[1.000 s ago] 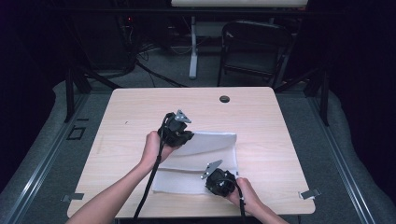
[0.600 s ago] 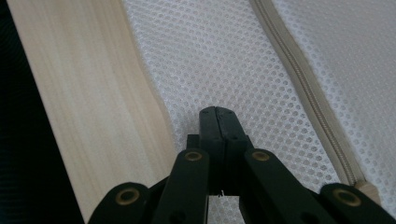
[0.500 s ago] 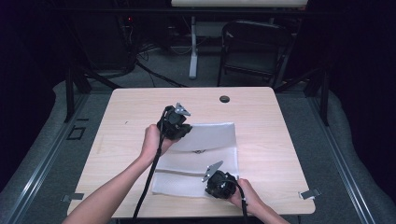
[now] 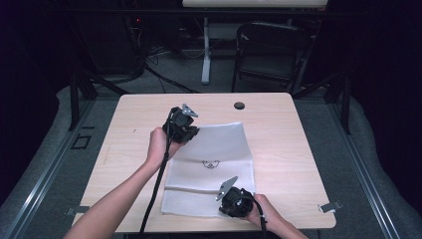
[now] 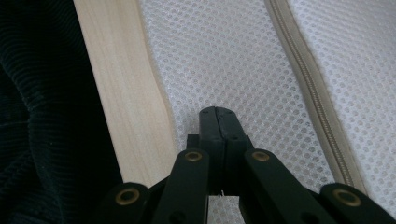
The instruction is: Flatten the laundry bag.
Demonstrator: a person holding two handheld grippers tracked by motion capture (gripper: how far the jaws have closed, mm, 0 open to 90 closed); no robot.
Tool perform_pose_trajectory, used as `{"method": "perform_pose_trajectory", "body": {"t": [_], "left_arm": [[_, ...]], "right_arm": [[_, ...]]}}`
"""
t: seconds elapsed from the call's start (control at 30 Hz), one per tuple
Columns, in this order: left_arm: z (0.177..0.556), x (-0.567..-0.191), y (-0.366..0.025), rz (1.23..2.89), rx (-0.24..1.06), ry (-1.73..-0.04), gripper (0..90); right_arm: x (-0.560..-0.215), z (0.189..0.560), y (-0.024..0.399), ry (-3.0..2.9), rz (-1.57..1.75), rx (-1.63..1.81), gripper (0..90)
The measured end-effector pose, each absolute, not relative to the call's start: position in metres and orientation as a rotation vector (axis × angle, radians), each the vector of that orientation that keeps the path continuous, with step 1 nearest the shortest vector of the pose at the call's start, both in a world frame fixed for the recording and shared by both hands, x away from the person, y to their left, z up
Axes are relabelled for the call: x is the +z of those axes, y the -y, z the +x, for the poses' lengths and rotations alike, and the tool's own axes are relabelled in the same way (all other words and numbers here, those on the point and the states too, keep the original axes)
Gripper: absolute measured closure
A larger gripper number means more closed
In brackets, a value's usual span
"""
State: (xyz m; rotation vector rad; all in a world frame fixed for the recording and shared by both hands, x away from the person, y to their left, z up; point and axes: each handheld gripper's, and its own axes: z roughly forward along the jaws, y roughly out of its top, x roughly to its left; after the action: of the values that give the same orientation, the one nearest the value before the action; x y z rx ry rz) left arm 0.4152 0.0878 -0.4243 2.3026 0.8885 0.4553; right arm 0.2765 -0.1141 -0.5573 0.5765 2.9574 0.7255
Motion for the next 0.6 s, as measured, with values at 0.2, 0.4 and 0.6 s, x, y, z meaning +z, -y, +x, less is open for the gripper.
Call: {"method": "perform_pose_trajectory", "body": {"t": [0.2,0.4,0.6], "left_arm": [[0.421,-0.425,-0.093,2.309,0.469,-0.916,87.4],[0.433,-0.429,-0.095,2.290,0.499,-0.964,87.4],[0.446,-0.436,-0.092,2.269,0.535,-1.001,87.4]], "right_arm": [[-0.556,0.275,0.114,-2.986,0.541,0.705,90.0],[-0.555,0.272,0.113,-3.002,0.526,0.694,90.0],[-0.556,0.272,0.112,-2.996,0.555,0.704,90.0]]}}
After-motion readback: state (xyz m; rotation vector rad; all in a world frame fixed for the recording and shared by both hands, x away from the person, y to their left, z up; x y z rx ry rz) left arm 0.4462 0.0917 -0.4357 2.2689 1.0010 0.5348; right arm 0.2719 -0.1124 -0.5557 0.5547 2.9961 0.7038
